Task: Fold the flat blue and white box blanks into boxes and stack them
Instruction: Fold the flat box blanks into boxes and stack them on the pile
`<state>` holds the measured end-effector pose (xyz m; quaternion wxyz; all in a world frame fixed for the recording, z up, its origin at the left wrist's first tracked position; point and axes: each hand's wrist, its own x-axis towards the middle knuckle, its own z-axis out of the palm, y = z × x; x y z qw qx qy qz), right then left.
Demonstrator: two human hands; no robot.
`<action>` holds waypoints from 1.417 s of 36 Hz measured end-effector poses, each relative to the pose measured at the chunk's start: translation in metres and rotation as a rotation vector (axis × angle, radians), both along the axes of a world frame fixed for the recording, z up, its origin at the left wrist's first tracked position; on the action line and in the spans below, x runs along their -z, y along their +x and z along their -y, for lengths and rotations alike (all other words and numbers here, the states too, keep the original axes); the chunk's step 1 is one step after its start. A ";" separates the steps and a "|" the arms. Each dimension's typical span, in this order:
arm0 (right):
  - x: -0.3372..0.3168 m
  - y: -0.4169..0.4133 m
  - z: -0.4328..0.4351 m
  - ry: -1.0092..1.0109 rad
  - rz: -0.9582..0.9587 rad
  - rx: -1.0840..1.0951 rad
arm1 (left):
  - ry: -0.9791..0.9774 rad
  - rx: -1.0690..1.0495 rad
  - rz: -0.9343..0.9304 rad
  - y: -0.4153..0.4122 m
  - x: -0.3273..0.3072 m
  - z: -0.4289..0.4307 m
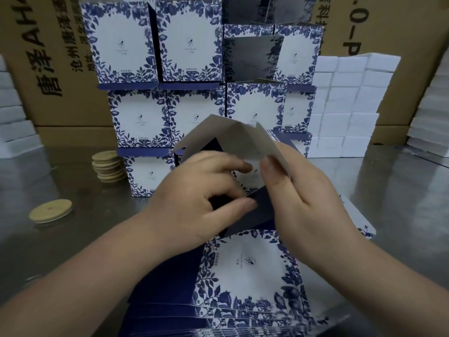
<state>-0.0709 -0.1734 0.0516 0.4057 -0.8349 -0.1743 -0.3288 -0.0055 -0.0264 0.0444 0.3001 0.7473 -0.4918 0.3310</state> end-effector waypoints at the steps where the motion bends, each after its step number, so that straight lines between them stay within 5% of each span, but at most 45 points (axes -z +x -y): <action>1: 0.001 0.000 0.001 0.008 0.018 0.007 | -0.028 -0.052 0.039 0.000 0.000 -0.001; 12: 0.009 0.003 0.003 0.111 0.064 -0.066 | -0.212 -0.511 0.374 -0.002 0.011 0.005; 18: 0.011 0.006 0.005 0.200 0.041 -0.074 | -0.233 -0.490 0.124 -0.004 0.009 0.008; 29: 0.011 0.006 0.002 0.324 0.035 -0.175 | -0.012 -0.364 0.185 0.002 0.015 0.005; 36: 0.012 0.007 0.004 0.407 0.004 -0.240 | -0.050 -0.236 -0.008 0.005 0.010 0.000; 46: 0.012 0.006 0.003 0.330 0.067 -0.226 | -0.099 -0.378 -0.289 0.010 0.013 0.003; 51: 0.014 0.007 0.002 0.350 0.031 -0.255 | 0.035 -0.352 -0.209 0.012 0.017 0.003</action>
